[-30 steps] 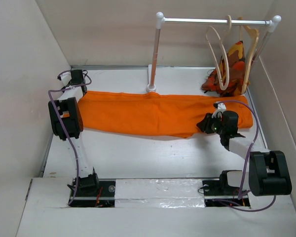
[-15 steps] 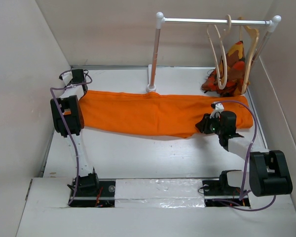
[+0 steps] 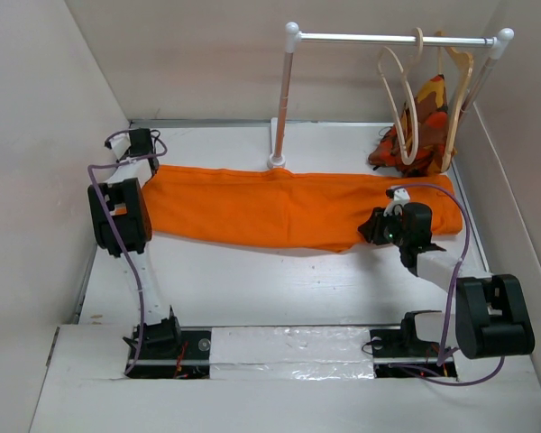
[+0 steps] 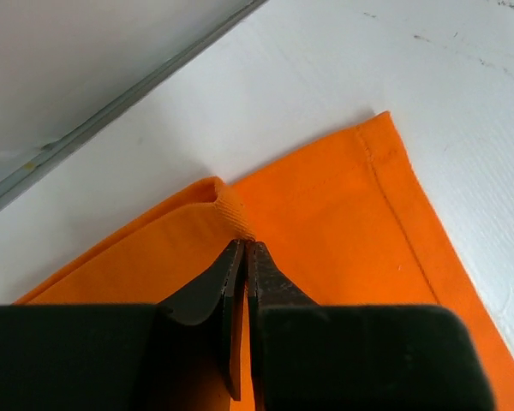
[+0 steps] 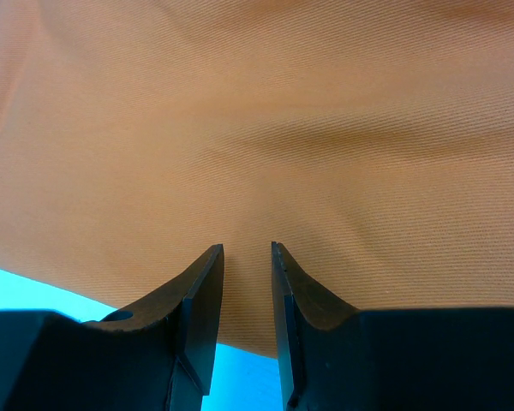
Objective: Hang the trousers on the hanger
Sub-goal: Fold the trousers at the center of the board.
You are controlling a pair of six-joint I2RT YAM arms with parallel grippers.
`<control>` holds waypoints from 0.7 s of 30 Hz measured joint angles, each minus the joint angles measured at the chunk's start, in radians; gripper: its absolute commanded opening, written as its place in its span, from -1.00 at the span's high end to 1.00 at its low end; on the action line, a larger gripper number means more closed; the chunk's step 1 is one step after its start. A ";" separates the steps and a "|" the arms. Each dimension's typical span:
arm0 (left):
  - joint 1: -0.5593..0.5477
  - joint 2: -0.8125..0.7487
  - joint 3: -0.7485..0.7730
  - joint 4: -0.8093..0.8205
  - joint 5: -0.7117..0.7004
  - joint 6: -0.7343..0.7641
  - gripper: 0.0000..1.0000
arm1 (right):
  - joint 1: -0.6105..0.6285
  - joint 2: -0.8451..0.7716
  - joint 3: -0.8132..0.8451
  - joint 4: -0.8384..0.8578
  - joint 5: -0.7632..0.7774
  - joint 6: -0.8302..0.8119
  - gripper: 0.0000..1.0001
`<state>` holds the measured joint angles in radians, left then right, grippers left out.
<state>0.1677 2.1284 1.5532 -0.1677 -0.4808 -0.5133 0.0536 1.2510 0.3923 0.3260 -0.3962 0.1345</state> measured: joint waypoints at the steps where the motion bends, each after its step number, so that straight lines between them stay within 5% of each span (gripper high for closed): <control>1: 0.000 -0.029 -0.028 0.006 -0.002 -0.002 1.00 | 0.000 0.001 0.000 0.000 0.000 0.000 0.31; 21: -0.026 -0.853 -0.452 0.034 -0.017 -0.045 1.00 | 0.022 -0.089 0.000 -0.003 0.028 -0.008 0.31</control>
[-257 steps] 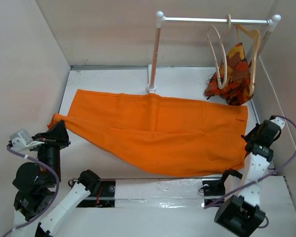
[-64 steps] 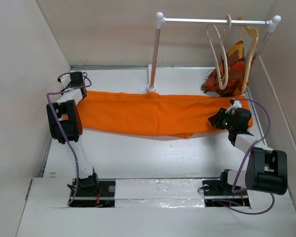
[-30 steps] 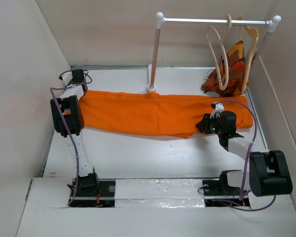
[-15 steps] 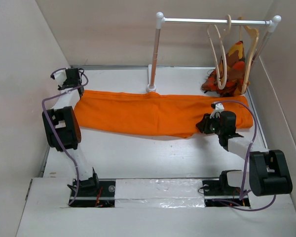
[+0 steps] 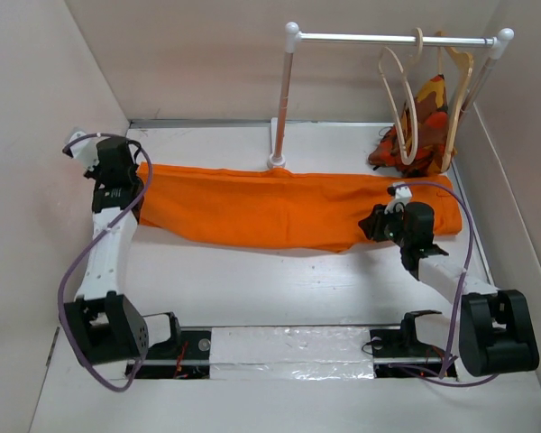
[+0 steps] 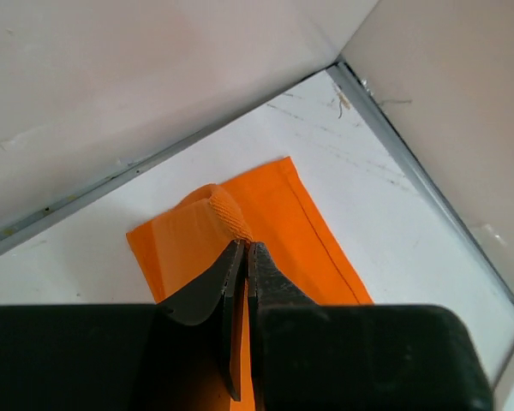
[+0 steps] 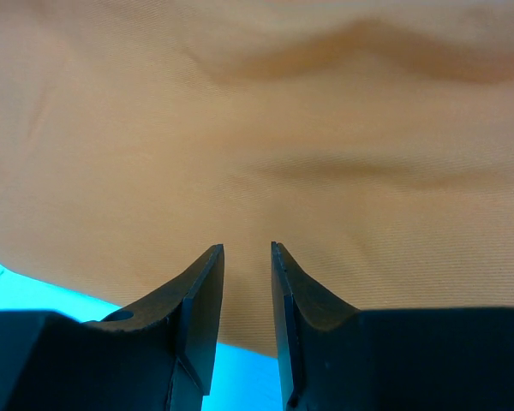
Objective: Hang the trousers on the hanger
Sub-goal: Fold the trousers at the center of the board.
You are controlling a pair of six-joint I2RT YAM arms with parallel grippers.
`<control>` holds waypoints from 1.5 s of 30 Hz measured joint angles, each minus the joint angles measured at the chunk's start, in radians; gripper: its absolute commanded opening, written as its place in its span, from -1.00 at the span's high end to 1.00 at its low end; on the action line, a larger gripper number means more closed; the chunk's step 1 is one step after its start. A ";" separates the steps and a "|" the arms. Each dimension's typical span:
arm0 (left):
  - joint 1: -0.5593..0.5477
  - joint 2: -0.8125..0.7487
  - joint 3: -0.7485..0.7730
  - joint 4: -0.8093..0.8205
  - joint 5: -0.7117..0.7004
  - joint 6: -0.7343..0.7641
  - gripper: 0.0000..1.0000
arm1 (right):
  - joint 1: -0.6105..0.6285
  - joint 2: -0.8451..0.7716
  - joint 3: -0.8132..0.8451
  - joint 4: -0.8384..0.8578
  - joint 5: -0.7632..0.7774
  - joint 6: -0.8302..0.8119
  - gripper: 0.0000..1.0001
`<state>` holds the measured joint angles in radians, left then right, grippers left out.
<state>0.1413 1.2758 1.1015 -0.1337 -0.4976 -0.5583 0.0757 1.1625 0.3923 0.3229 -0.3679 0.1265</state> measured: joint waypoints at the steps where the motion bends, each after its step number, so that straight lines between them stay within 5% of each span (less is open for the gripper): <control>1: 0.000 -0.032 -0.008 -0.002 0.000 0.001 1.00 | 0.003 -0.004 0.000 0.000 0.000 0.000 0.31; 11: -0.002 -0.074 -0.011 -0.031 -0.018 0.007 1.00 | 0.011 -0.020 0.000 -0.001 0.002 -0.003 0.31; 30: 0.000 0.768 0.634 -0.110 -0.143 0.039 1.00 | 0.098 0.038 0.002 -0.005 0.047 -0.030 0.31; 33: 0.006 0.867 0.690 -0.122 -0.141 0.050 0.74 | 0.104 0.038 0.003 -0.008 0.059 -0.034 0.31; 36: 0.011 0.924 0.702 -0.134 -0.136 0.065 -0.03 | 0.116 0.038 0.006 -0.008 0.074 -0.038 0.28; 38: 0.011 0.942 0.705 -0.143 -0.129 0.074 -0.20 | 0.125 0.038 0.007 -0.008 0.080 -0.042 0.27; 44: 0.010 0.872 0.620 -0.101 -0.098 0.091 -0.12 | 0.143 0.023 0.007 -0.014 0.088 -0.046 0.26; 45: 0.009 0.830 0.563 -0.087 -0.086 0.092 -0.08 | 0.143 0.016 0.007 -0.018 0.089 -0.046 0.44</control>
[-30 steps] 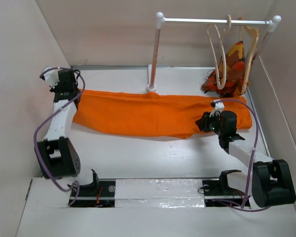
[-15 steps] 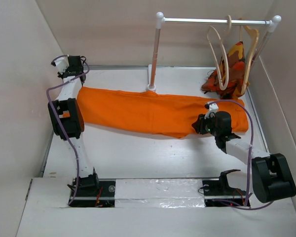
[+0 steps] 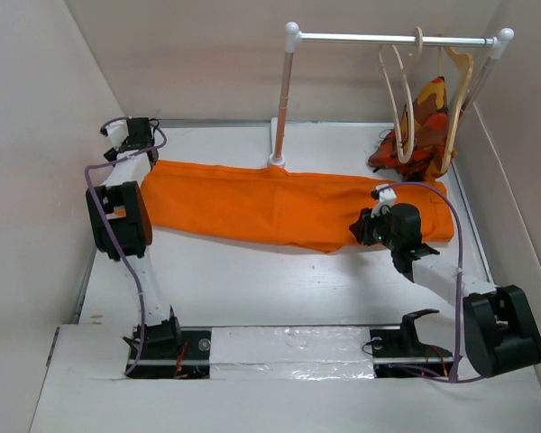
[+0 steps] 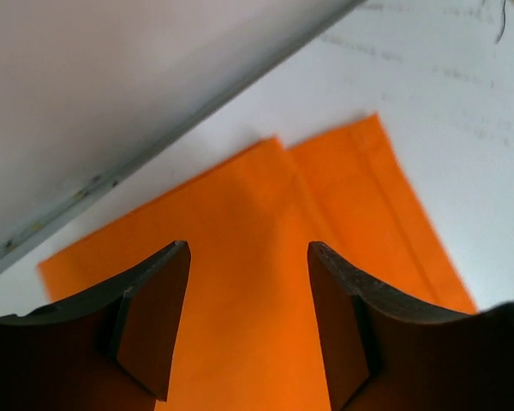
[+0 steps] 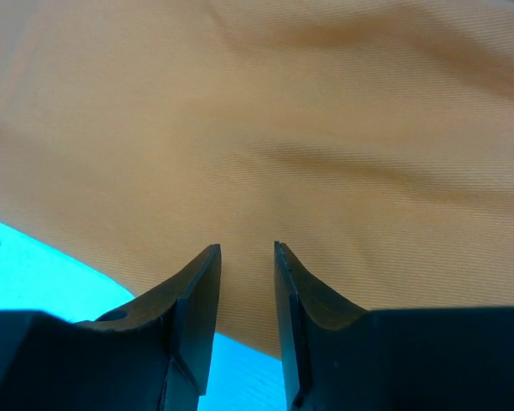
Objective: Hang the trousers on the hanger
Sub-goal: Fold the trousers at the center of the board.
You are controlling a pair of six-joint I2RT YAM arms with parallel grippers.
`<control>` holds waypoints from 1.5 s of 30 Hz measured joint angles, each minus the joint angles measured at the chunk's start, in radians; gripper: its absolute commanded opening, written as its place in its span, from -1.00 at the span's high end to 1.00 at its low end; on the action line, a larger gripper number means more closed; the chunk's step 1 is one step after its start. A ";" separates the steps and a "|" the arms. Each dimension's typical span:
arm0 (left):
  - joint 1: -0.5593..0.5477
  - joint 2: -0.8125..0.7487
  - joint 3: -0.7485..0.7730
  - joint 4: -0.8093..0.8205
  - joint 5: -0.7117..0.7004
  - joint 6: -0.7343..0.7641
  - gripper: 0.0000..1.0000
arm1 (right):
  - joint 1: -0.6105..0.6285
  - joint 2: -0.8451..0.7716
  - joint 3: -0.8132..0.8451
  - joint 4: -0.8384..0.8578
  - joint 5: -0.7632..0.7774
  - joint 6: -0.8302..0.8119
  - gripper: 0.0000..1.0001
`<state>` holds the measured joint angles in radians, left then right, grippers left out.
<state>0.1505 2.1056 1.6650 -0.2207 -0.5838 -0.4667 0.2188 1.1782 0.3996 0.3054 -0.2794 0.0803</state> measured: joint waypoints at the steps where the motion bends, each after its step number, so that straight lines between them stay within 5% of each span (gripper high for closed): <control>1: -0.001 -0.053 -0.066 0.011 0.015 -0.003 0.01 | 0.000 -0.010 0.000 -0.006 0.001 -0.005 0.55; 3: -0.003 -0.163 -0.184 0.023 0.051 -0.020 0.20 | 0.005 -0.032 0.000 -0.013 0.006 -0.006 1.00; 5: -0.005 -0.290 -0.304 0.033 0.100 -0.042 0.62 | 0.011 -0.061 0.000 -0.021 0.007 -0.007 1.00; 8: 0.002 -0.468 -0.461 0.060 0.186 -0.086 0.86 | 0.013 -0.116 0.000 -0.043 0.011 -0.010 1.00; 12: 0.056 -0.604 -0.615 0.095 0.296 -0.143 0.78 | 0.013 -0.200 0.000 -0.063 0.019 -0.010 0.79; 19: 0.095 -0.532 -0.698 0.075 0.332 -0.223 0.18 | 0.012 -0.228 0.000 -0.072 0.013 -0.010 0.36; 25: 0.144 -0.515 -0.762 0.092 0.347 -0.282 0.12 | 0.010 -0.224 -0.004 -0.079 0.003 -0.013 0.19; 29: 0.165 -0.481 -0.767 0.112 0.356 -0.314 0.12 | 0.008 -0.220 -0.004 -0.080 0.002 -0.013 0.18; 34: 0.164 -0.442 -0.766 0.164 0.381 -0.348 0.12 | -0.043 -0.214 -0.014 -0.080 0.011 0.004 -0.61; 36: 0.164 -0.436 -0.766 0.187 0.388 -0.362 0.15 | -0.091 -0.214 -0.026 -0.083 0.022 0.018 -0.74; 40: 0.164 -0.427 -0.766 0.213 0.403 -0.375 0.31 | -0.248 -0.214 -0.059 -0.091 0.018 0.064 -0.74; 45: 0.164 -0.410 -0.766 0.243 0.431 -0.376 0.80 | -0.467 -0.278 -0.142 -0.136 0.011 0.128 -0.72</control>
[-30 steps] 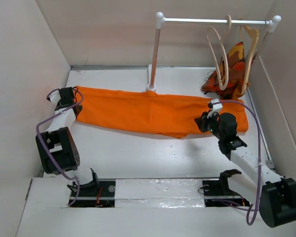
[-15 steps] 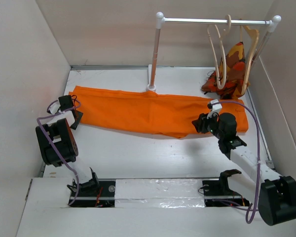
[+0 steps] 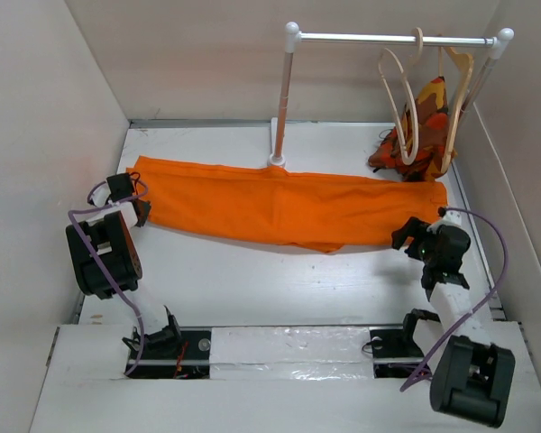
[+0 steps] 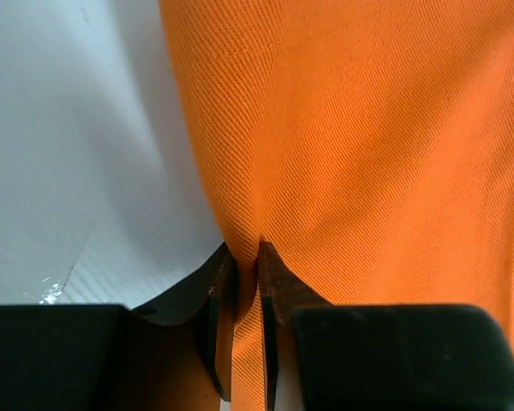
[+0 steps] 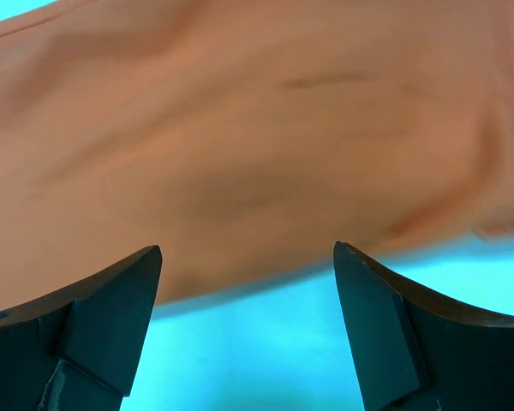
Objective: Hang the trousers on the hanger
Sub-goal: Fold the trousers at the center of the board.
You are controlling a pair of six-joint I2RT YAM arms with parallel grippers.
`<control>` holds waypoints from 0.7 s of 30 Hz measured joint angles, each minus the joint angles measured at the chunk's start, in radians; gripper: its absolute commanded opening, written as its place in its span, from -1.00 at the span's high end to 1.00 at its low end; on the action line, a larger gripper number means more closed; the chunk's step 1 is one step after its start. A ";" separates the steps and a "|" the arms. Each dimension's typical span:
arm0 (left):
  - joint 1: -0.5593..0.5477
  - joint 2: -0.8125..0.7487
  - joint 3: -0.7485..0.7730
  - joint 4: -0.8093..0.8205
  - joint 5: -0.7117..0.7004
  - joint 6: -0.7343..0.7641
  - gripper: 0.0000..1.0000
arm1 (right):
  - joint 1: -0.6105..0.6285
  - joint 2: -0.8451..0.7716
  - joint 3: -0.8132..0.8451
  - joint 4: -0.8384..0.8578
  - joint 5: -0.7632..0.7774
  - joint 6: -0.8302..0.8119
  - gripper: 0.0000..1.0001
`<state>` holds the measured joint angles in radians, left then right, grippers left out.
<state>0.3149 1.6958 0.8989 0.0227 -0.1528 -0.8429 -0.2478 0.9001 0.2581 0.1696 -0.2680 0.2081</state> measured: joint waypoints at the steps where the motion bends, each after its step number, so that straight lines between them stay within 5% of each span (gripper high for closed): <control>1: 0.000 0.003 0.000 0.007 0.008 0.000 0.85 | -0.028 -0.031 -0.016 -0.020 0.007 0.008 -0.70; 3: 0.001 0.011 0.003 0.020 0.022 0.000 1.00 | -0.078 -0.098 -0.044 -0.057 0.024 0.021 -0.69; 9: -0.005 0.037 0.037 0.024 0.041 0.018 1.00 | -0.230 -0.130 -0.066 -0.081 0.062 0.065 -0.70; 17: -0.006 0.037 0.041 0.024 0.046 0.037 1.00 | -0.444 0.289 0.024 0.155 -0.027 0.181 -0.71; 21: -0.005 0.047 0.050 0.024 0.053 0.042 1.00 | -0.469 0.424 0.064 0.286 -0.074 0.255 -0.54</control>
<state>0.3099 1.7424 0.9493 0.0463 -0.1001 -0.8009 -0.7166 1.3243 0.3222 0.4561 -0.3420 0.4633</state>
